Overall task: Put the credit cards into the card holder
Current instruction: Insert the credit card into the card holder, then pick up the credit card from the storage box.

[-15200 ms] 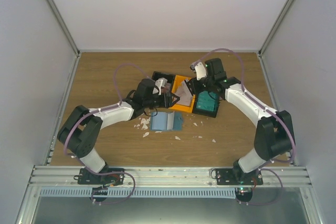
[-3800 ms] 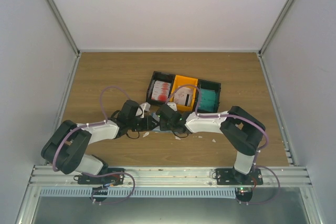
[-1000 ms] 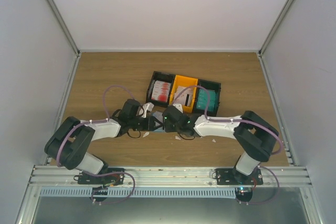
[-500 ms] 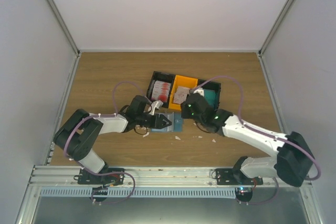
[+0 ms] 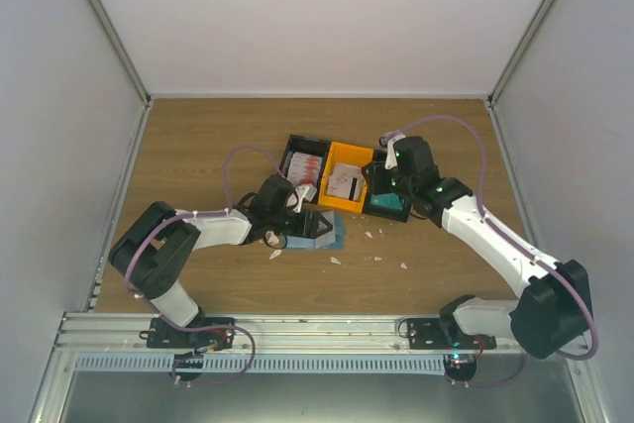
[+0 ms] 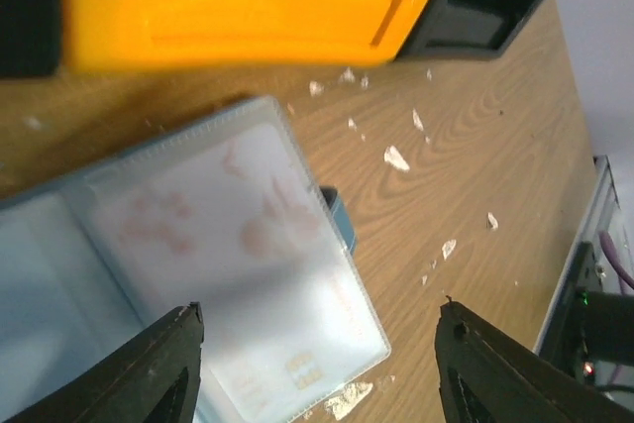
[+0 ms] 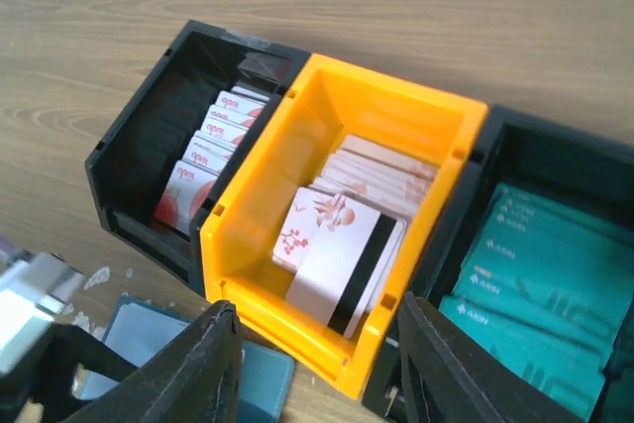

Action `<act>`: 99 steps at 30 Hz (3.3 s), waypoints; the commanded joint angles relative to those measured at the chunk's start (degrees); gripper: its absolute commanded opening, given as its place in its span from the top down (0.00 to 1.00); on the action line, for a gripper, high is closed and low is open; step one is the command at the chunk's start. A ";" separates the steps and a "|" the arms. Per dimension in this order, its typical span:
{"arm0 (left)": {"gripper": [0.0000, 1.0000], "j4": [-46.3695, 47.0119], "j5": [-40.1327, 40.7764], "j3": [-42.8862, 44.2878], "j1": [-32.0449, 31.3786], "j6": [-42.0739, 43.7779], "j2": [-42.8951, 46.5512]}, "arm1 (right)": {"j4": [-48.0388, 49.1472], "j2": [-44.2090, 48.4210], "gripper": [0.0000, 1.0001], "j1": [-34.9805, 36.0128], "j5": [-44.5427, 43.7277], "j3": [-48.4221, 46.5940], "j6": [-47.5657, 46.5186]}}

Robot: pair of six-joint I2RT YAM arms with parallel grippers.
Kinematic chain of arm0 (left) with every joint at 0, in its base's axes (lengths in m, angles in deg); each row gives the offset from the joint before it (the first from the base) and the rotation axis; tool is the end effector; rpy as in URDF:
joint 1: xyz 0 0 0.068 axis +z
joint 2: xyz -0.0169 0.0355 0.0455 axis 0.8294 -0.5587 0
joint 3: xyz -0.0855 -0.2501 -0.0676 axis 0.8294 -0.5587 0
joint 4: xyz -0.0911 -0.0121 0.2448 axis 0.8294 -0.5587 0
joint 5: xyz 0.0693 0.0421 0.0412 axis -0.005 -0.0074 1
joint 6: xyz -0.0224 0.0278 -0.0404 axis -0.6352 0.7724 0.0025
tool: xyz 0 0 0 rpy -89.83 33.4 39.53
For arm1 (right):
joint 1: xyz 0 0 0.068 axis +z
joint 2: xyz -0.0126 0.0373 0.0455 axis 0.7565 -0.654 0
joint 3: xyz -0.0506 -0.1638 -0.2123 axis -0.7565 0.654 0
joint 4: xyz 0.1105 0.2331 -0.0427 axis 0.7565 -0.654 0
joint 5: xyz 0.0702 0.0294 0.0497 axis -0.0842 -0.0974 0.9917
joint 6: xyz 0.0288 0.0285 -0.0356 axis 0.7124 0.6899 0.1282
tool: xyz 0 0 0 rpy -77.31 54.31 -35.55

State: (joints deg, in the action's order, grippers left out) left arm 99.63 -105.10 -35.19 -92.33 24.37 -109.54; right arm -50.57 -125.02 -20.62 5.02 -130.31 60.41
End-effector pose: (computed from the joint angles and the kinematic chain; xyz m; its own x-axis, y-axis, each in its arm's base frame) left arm 0.2363 -0.1969 0.1388 -0.9048 0.1092 -0.4116 0.3872 0.6134 -0.6883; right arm 0.2409 0.1310 0.2770 -0.6898 0.1012 -0.7169 -0.2081 0.9207 0.3302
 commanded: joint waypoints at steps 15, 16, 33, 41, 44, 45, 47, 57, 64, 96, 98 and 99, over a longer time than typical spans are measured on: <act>0.54 -1.56 15.85 6.74 1.20 -7.26 2.69 | -21.19 -29.67 0.49 -3.55 15.53 -28.33 -30.14; 0.55 -0.93 15.58 7.12 1.30 -7.30 1.77 | -21.78 -31.90 0.49 -3.53 15.62 -29.54 -30.54; 0.60 1.84 17.55 9.06 1.75 -8.81 -5.23 | -25.87 -49.98 0.42 -2.18 7.98 -41.38 -34.47; 0.60 1.71 18.43 10.41 1.75 -8.77 -6.92 | -28.44 -53.98 0.42 -0.66 5.50 -43.77 -36.76; 0.61 1.69 18.42 10.79 1.71 -8.81 -7.40 | -29.00 -54.85 0.43 -0.36 4.30 -44.74 -37.01; 0.61 1.69 18.39 10.87 1.75 -8.81 -7.43 | -29.38 -55.11 0.45 -0.40 4.28 -45.18 -37.07; 0.61 1.75 18.43 10.88 1.75 -8.93 -7.47 | -30.48 -55.16 0.48 -0.41 5.08 -45.81 -37.42; 0.61 1.40 18.65 11.99 1.75 -9.15 -8.48 | -32.01 -50.32 0.56 -0.36 11.01 -43.15 -36.83; 0.61 1.76 18.37 12.56 1.75 -10.11 -9.04 | -32.10 -46.47 0.56 -0.31 12.88 -40.70 -36.00; 0.62 1.03 18.93 13.09 1.73 -9.75 -8.05 | -31.32 -34.92 0.70 -0.23 22.32 -29.94 -31.67; 0.62 0.96 19.08 13.08 1.74 -9.67 -8.02 | -31.09 -34.61 0.70 -0.32 22.36 -29.57 -31.18; 0.62 0.89 19.12 13.08 1.71 -9.59 -7.91 | -30.91 -34.44 0.69 -0.32 22.36 -29.45 -30.94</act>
State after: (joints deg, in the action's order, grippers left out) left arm 97.05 -87.68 -23.74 -90.80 14.12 -118.72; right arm -80.38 -160.62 -21.35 27.27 -161.28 27.62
